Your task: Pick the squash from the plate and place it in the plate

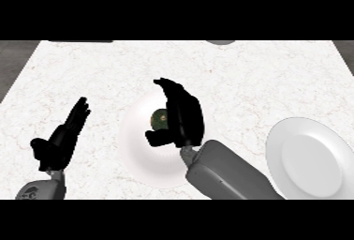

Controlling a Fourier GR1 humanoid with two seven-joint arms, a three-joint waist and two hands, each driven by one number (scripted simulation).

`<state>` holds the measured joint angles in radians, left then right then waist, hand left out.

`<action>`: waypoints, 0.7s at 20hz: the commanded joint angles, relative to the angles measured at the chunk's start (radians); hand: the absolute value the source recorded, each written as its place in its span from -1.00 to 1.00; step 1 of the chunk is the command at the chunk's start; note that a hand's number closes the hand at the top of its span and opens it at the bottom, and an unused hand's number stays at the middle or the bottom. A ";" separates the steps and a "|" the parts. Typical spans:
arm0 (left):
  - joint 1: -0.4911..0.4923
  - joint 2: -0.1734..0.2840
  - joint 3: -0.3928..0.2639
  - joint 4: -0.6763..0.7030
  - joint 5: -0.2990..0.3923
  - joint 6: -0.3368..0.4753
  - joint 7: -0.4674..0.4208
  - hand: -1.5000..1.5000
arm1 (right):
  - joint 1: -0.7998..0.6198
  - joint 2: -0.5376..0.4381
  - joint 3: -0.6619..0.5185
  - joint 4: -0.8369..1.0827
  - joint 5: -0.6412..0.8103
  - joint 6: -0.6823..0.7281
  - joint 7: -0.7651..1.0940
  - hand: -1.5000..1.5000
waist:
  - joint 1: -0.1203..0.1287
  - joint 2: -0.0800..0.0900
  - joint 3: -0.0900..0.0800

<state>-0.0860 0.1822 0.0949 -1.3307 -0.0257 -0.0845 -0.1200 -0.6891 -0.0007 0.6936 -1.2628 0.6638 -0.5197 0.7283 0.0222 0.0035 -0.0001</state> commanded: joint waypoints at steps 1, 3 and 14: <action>0.047 0.017 0.017 0.012 0.011 -0.031 -0.057 0.00 | -0.006 0.001 -0.010 0.005 -0.084 -0.088 -0.011 -1.00 | -0.007 -0.002 0.000; 0.000 0.030 0.026 0.001 0.015 -0.023 0.004 0.00 | 0.050 0.001 0.009 0.041 -0.103 -0.270 -0.101 -1.00 | 0.000 0.001 0.001; 0.001 0.017 0.018 -0.023 -0.002 -0.001 0.029 0.00 | 0.347 -0.155 -0.294 -0.279 -0.582 -0.138 -0.571 -1.00 | -0.025 0.001 0.003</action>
<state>-0.0682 0.1960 0.1123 -1.3421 -0.0208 -0.0949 -0.1211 -0.4558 -0.0853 0.4895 -1.4700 0.2536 -0.7153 0.3455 0.0008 0.0027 0.0017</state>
